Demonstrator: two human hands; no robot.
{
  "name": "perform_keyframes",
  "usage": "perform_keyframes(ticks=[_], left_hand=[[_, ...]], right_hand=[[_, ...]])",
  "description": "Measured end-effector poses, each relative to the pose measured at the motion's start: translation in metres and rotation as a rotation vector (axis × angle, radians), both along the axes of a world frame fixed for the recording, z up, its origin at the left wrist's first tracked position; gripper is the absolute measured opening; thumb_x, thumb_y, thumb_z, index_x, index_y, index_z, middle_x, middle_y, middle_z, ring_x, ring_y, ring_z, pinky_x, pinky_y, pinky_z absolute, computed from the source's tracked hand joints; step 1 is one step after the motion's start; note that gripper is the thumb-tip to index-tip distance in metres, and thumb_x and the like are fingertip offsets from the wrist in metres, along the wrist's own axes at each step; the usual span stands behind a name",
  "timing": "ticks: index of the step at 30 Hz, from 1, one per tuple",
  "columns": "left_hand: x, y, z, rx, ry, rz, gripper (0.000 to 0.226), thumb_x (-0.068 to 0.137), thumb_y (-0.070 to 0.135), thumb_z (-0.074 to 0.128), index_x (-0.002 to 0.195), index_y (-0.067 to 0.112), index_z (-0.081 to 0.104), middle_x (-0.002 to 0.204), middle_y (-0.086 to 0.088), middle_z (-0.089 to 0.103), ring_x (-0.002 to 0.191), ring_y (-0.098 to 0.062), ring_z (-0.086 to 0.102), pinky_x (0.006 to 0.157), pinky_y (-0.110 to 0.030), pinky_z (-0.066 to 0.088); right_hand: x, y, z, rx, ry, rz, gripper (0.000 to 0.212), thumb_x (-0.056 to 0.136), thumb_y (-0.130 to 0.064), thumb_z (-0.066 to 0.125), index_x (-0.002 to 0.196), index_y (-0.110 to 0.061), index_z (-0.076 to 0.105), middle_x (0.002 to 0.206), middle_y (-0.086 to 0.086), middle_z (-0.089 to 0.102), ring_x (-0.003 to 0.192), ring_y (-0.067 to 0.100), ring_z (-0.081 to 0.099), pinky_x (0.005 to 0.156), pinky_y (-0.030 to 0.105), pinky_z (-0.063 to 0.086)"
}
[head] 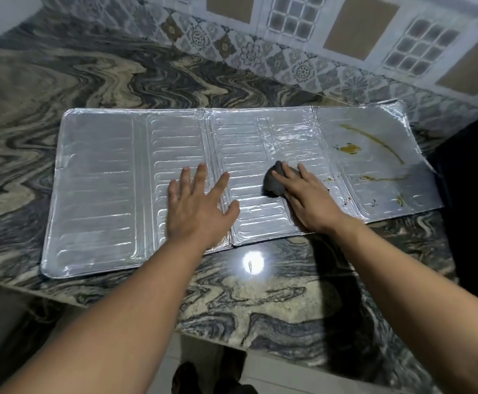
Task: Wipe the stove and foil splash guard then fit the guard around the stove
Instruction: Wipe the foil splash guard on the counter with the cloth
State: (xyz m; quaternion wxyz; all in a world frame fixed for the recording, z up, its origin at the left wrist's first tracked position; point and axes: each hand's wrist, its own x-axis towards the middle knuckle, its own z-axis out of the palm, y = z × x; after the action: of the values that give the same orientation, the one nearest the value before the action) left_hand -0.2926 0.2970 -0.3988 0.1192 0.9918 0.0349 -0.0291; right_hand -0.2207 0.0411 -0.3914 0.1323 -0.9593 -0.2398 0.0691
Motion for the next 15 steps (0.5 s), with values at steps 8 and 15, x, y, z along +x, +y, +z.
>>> perform_keyframes(ticks=[8, 15], left_hand=[[-0.003, 0.004, 0.002, -0.044, -0.018, -0.048, 0.067, 0.092, 0.071, 0.023, 0.153, 0.048, 0.015, 0.167, -0.001, 0.002, 0.153, -0.028, -0.005, 0.121, -0.051, -0.005], [-0.010, -0.012, 0.011, 0.069, -0.185, -0.120, 0.037, 0.094, 0.037, 0.051, 0.128, 0.034, 0.064, 0.139, -0.001, 0.059, 0.131, -0.025, 0.048, 0.117, -0.051, 0.019]], right_hand=[[-0.043, -0.040, 0.010, -0.032, 0.033, 0.001, 0.054, 0.098, -0.033, 0.033, 0.151, -0.031, 0.031, 0.161, 0.000, 0.021, 0.149, 0.034, 0.012, 0.118, 0.042, 0.018], [-0.040, -0.053, 0.014, -0.077, 0.036, 0.076, 0.057, 0.097, -0.040, 0.024, 0.152, -0.028, 0.029, 0.162, 0.002, 0.019, 0.149, 0.035, 0.012, 0.117, 0.041, 0.019]])
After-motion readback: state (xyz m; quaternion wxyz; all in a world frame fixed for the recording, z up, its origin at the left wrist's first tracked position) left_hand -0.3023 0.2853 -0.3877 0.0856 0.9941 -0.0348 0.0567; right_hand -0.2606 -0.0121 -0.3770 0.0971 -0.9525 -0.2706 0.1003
